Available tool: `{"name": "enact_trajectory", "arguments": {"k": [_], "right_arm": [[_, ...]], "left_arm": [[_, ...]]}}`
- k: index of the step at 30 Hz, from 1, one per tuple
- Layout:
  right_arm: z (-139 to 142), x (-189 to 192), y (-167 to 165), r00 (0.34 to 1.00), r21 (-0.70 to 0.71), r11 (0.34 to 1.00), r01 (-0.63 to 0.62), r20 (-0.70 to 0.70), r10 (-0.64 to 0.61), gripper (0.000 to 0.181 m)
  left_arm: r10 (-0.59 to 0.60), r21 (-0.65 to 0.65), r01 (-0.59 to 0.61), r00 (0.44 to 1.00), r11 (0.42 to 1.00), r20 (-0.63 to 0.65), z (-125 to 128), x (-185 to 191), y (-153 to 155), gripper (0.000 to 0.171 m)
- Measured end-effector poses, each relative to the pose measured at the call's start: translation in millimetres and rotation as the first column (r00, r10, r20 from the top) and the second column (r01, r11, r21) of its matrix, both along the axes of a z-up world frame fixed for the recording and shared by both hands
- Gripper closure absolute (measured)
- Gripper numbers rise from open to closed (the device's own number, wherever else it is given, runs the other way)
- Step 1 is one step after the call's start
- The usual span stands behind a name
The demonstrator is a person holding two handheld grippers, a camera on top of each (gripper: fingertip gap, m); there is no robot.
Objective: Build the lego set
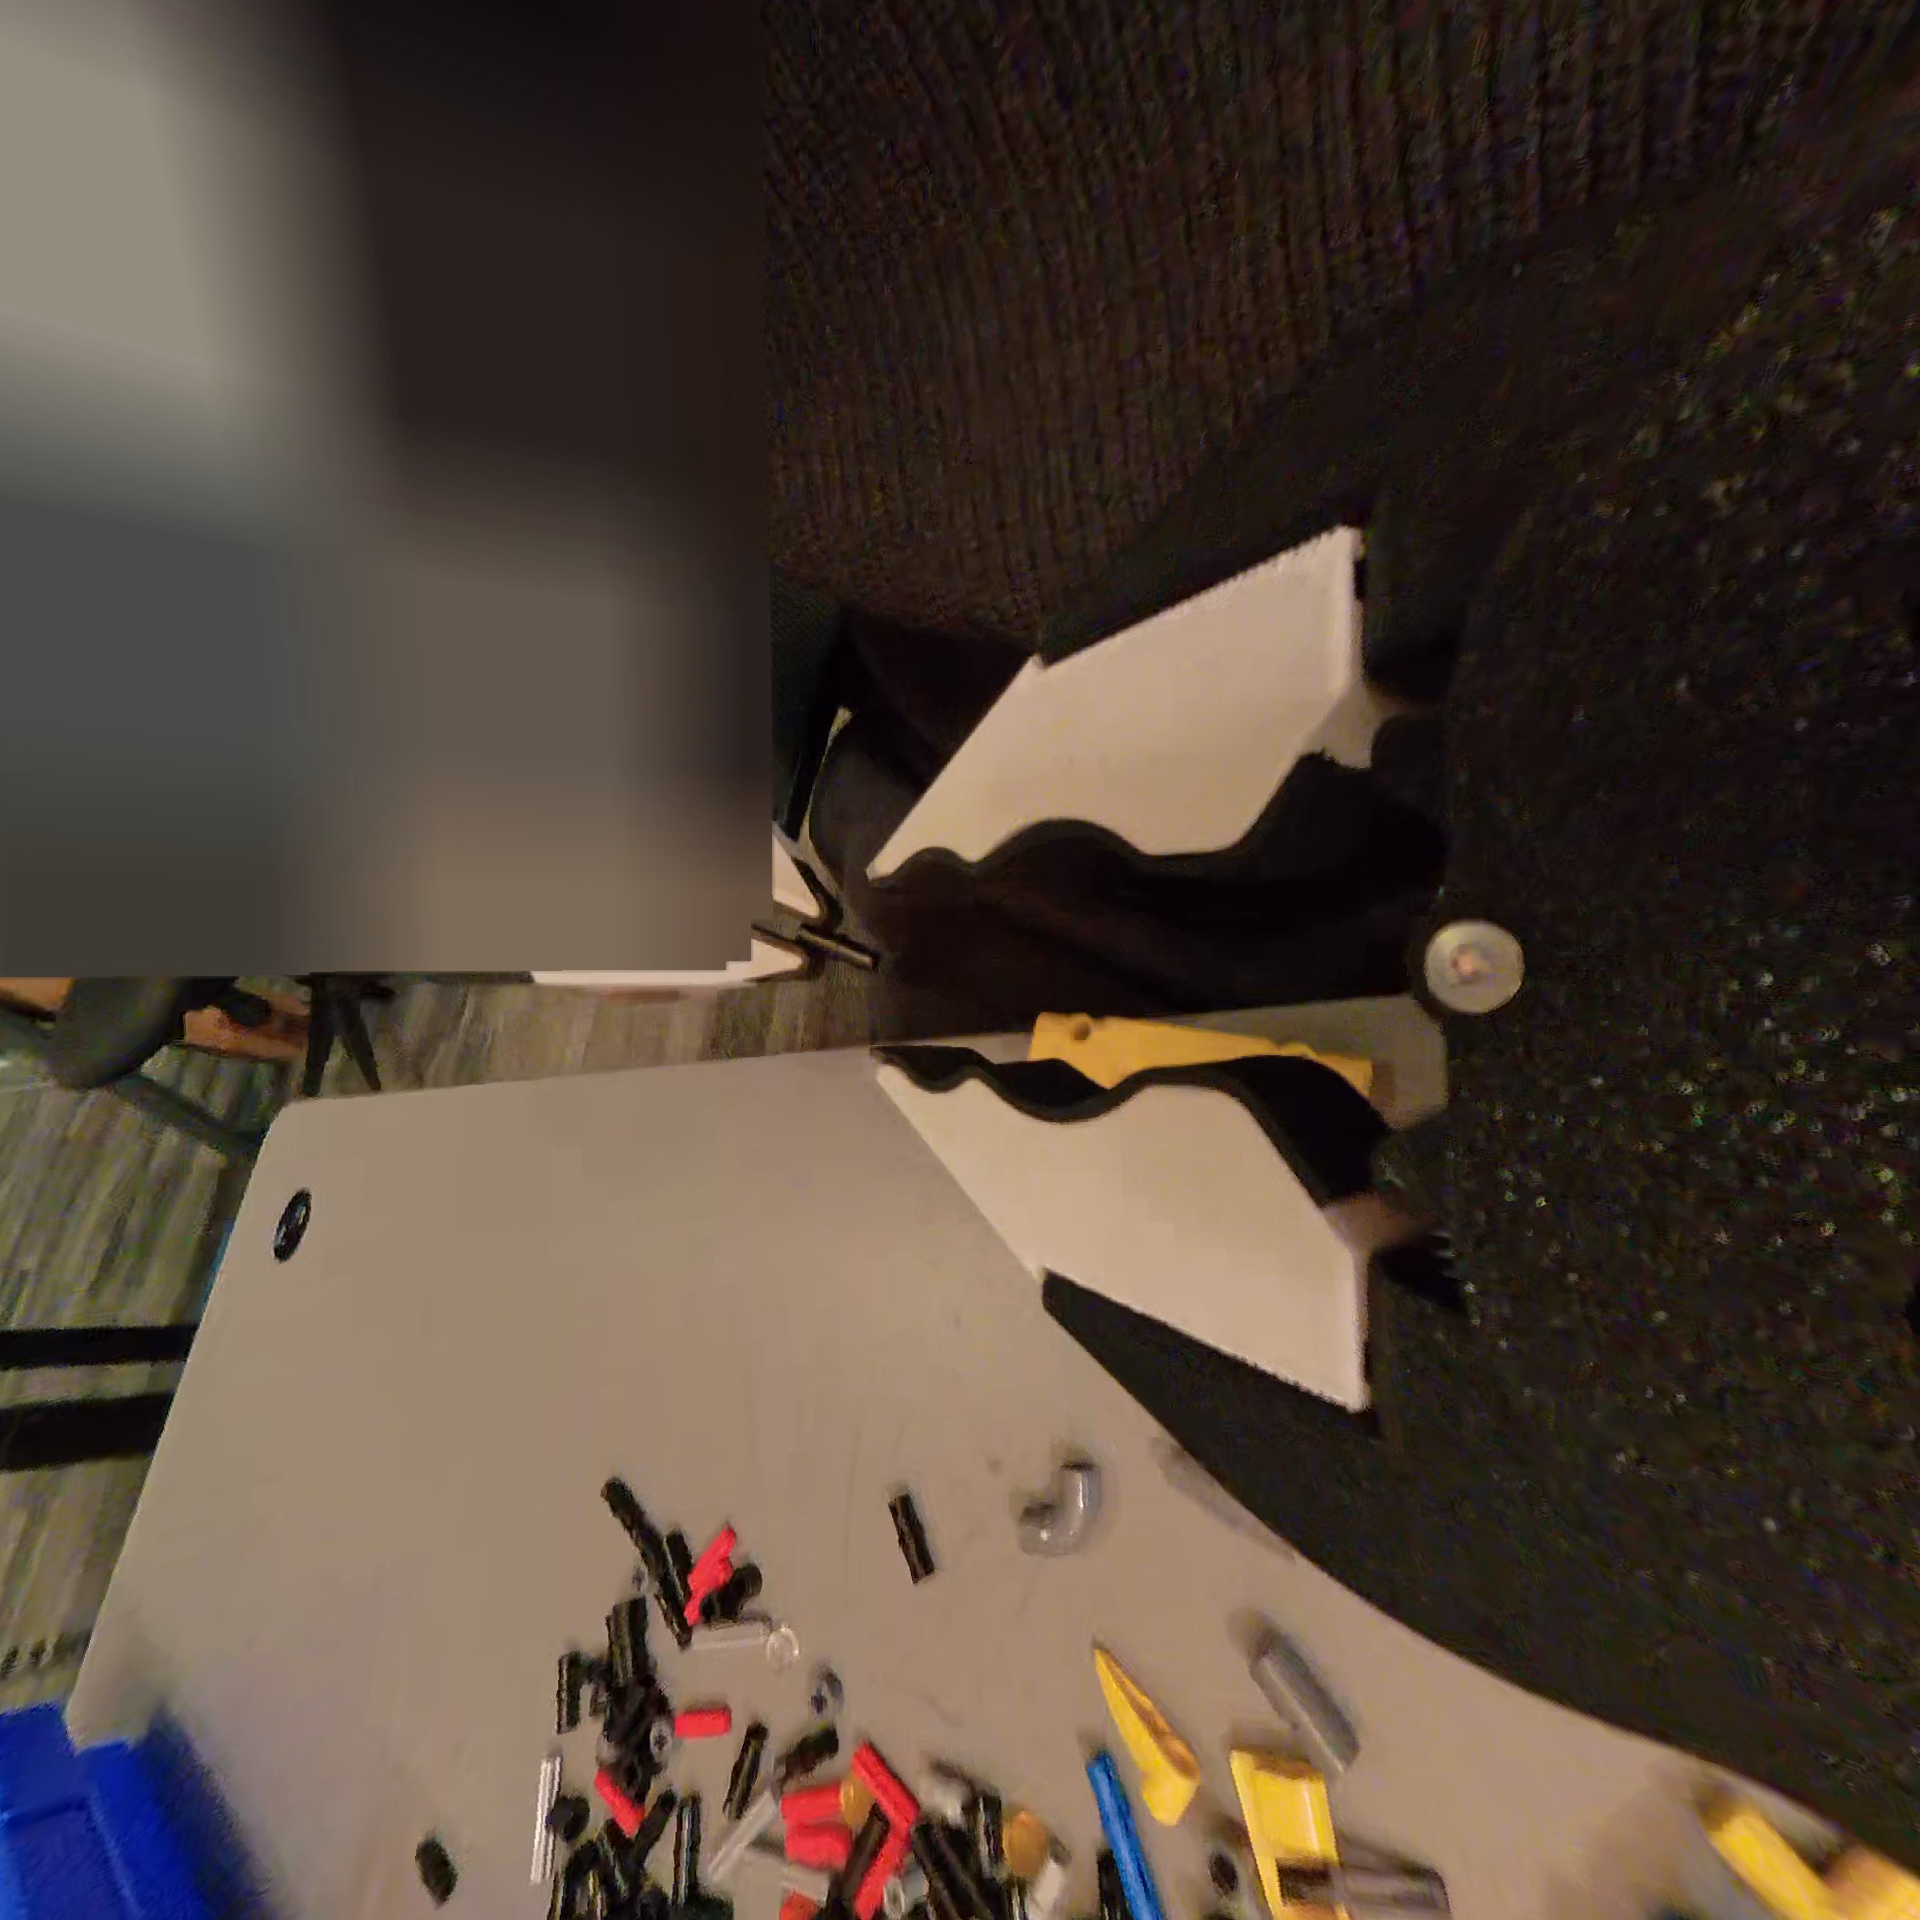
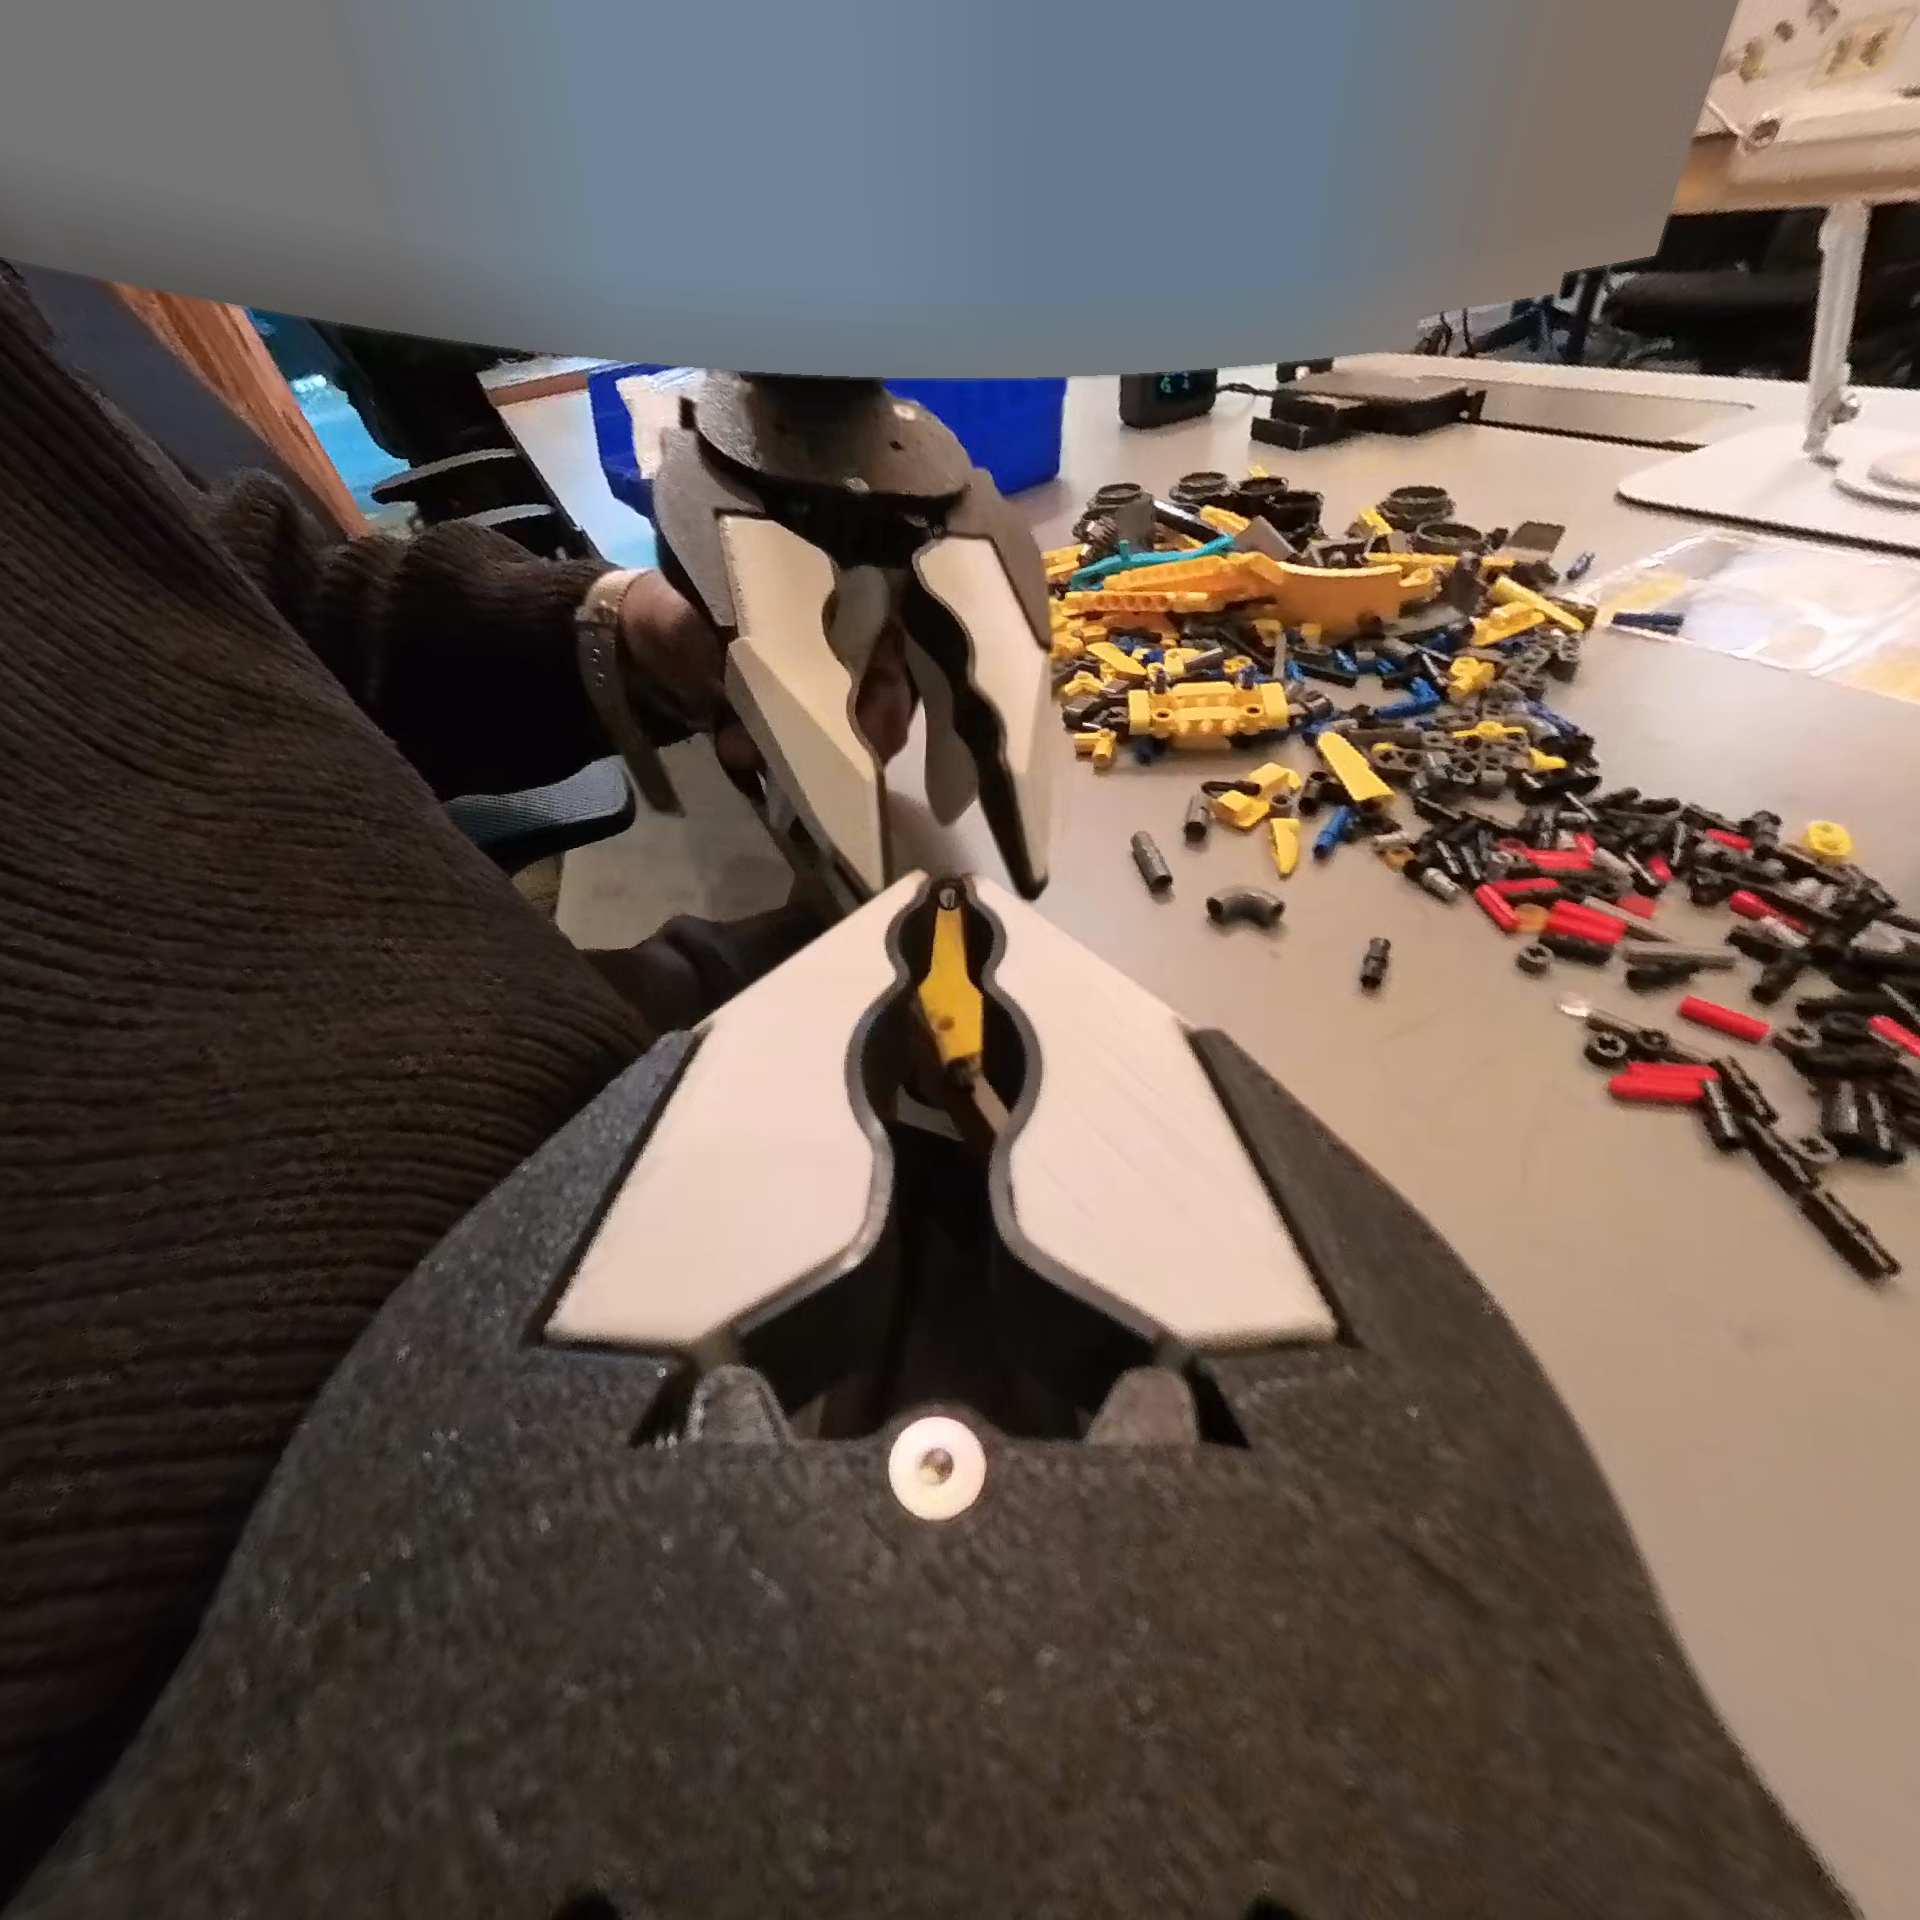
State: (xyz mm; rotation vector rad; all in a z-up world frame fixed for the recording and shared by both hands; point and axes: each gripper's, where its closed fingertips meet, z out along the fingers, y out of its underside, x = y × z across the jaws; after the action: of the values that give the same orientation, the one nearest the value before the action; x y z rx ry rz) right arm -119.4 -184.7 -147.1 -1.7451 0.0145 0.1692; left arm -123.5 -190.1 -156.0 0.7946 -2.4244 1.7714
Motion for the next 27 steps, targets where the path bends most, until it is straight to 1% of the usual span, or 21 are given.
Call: {"name": "enact_trajectory", "arguments": {"k": [2,3,4,5,10,16,17,21,24,27], "right_arm": [[2.3,-4.2,0.9,1.000,0.011,1.000,-0.020,0.020,0.020,0.177],[2.3,-5.8,1.4,0.999,0.011,1.000,-0.028,0.031,0.028,0.177],[1.4,-7.6,1.9,0.999,0.004,0.999,-0.037,0.038,0.037,0.177],[-0.1,-8.5,2.5,0.998,-0.004,0.999,-0.041,0.041,0.041,0.177],[-6.7,-11.3,1.6,0.998,-0.035,0.997,-0.068,0.008,0.068,0.177],[-4.1,-12.5,-0.1,0.993,-0.004,0.996,-0.094,-0.074,0.093,0.177],[-3.6,-13.1,-0.3,0.991,0.001,0.995,-0.100,-0.085,0.099,0.177],[-4.7,-16.2,0.4,0.989,0.000,0.994,-0.113,-0.092,0.112,0.176],[-7.9,-18.4,1.4,0.989,-0.018,0.992,-0.122,-0.089,0.120,0.176],[-19.1,-21.2,1.9,0.981,-0.085,0.984,-0.155,-0.133,0.143,0.175]], "left_arm": [[-0.031,-0.056,0.029,0.999,0.998,-0.032,5.3,-5.8,-4.3,0.143],[-0.038,-0.073,0.036,0.999,0.997,-0.035,7.1,-7.3,-5.4,0.147],[-0.043,-0.075,0.040,0.999,0.996,-0.029,7.9,-8.3,-5.8,0.154],[-0.046,-0.063,0.045,0.999,0.997,-0.015,7.0,-9.2,-5.8,0.158],[-0.049,0.023,0.048,0.998,0.999,0.051,0.0,-12.0,-6.1,0.160],[-0.039,0.011,0.038,0.998,0.999,0.054,1.5,-11.8,-4.3,0.161],[-0.043,0.008,0.043,0.998,0.999,0.055,1.9,-12.6,-4.0,0.166],[-0.059,0.022,0.058,0.996,0.998,0.065,1.0,-16.0,-2.8,0.167],[-0.065,0.051,0.061,0.994,0.997,0.086,-1.3,-17.9,-1.2,0.168],[-0.069,0.126,0.053,0.989,0.991,0.128,-8.3,-18.3,1.5,0.168]]}}
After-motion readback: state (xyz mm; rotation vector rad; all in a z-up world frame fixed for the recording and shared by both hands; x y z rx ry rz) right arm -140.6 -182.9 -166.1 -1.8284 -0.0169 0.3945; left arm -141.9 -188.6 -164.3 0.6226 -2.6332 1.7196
